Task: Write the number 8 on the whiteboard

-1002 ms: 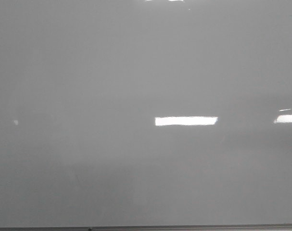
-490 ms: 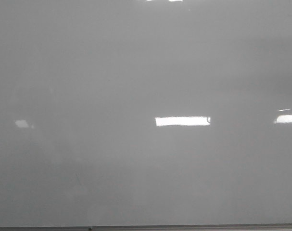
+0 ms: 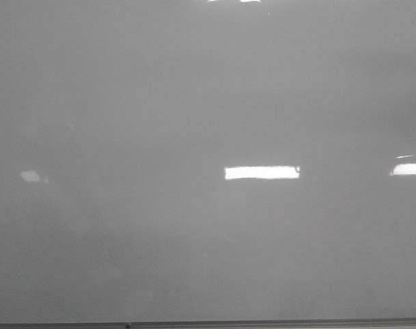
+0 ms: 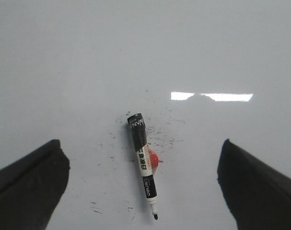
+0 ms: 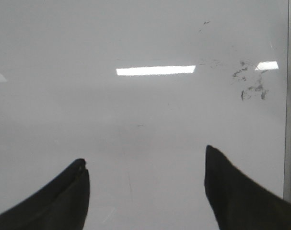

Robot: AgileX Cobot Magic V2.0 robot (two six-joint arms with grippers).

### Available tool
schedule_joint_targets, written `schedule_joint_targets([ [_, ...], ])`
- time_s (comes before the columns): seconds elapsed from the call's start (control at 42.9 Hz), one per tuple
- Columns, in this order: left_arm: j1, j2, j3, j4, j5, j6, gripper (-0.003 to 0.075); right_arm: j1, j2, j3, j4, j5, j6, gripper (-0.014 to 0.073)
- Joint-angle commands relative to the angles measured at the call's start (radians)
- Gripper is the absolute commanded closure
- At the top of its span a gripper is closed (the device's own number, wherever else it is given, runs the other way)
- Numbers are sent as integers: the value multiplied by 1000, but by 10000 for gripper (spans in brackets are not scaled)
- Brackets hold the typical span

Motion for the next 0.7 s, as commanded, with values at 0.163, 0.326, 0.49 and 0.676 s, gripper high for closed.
schedule_joint_targets([
  [0.163, 0, 277, -63, -176, -49, -6, 71, 1, 13, -39, -10, -84, -1, 39],
  [0.326, 2, 542, -141, -210, -42, -6, 73, 1, 13, -39, -10, -83, -1, 39],
  [0.49, 2, 727, -199, -210, -105, -6, 126, 1, 13, -39, -10, -83, -1, 39],
  [0.676, 2, 867, -228, -210, -218, -6, 155, 1, 13, -39, -10, -83, -1, 39],
])
